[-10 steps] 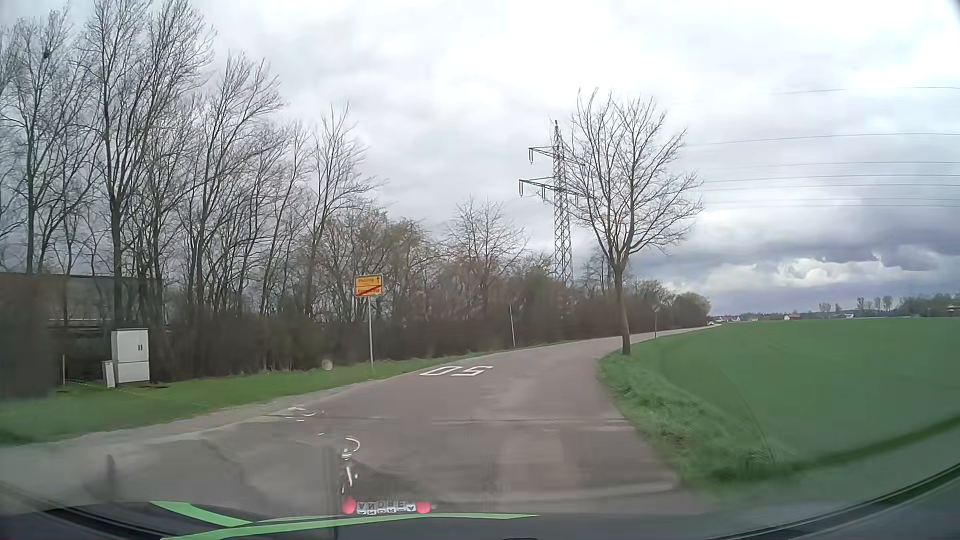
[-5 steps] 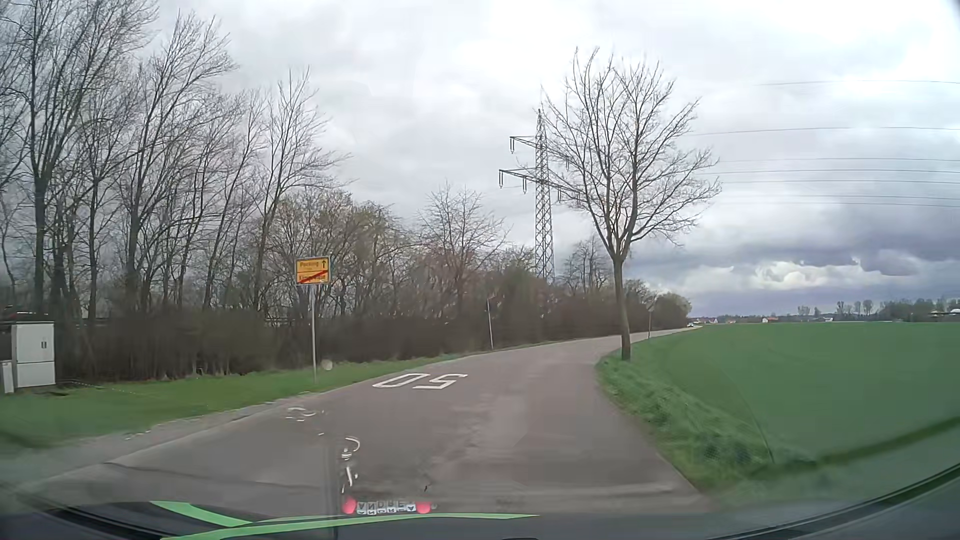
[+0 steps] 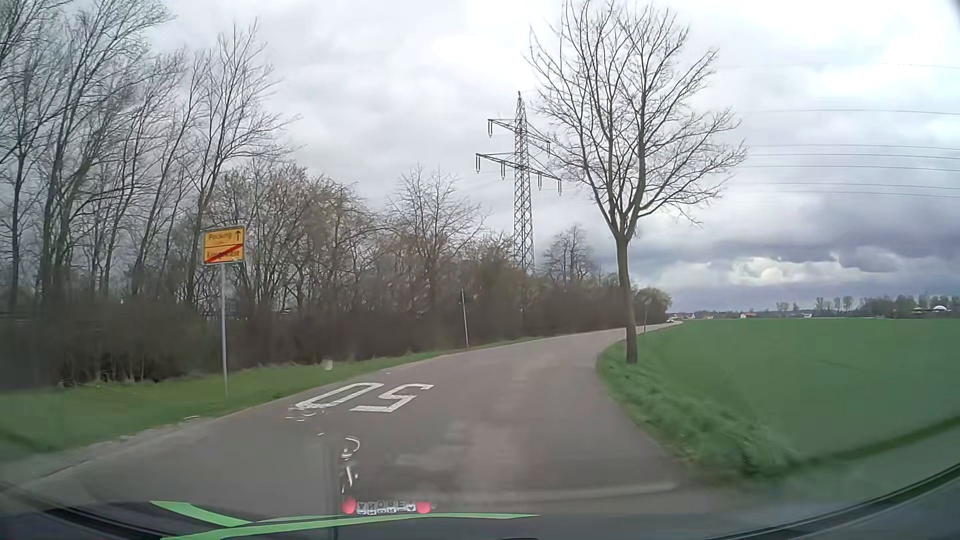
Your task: Follow the waypoints while adhering to traffic rules and regulations
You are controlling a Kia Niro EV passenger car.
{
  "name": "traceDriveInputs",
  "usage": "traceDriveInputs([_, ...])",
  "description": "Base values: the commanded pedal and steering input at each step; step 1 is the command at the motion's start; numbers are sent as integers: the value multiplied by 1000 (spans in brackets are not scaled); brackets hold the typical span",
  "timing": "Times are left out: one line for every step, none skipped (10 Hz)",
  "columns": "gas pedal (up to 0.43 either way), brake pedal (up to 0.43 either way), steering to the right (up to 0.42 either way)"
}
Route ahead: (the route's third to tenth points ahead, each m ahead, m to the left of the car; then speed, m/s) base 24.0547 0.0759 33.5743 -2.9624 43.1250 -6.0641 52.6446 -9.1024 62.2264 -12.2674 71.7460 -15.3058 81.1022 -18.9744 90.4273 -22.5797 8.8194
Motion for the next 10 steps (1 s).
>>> traceDriveInputs([220,0,43])
traceDriveInputs([228,0,43])
traceDriveInputs([228,0,42])
traceDriveInputs([240,0,42])
traceDriveInputs([248,0,42])
traceDriveInputs([260,0,42])
traceDriveInputs([268,0,42])
traceDriveInputs([268,0,42])
traceDriveInputs([280,0,42])
traceDriveInputs([287,0,42])
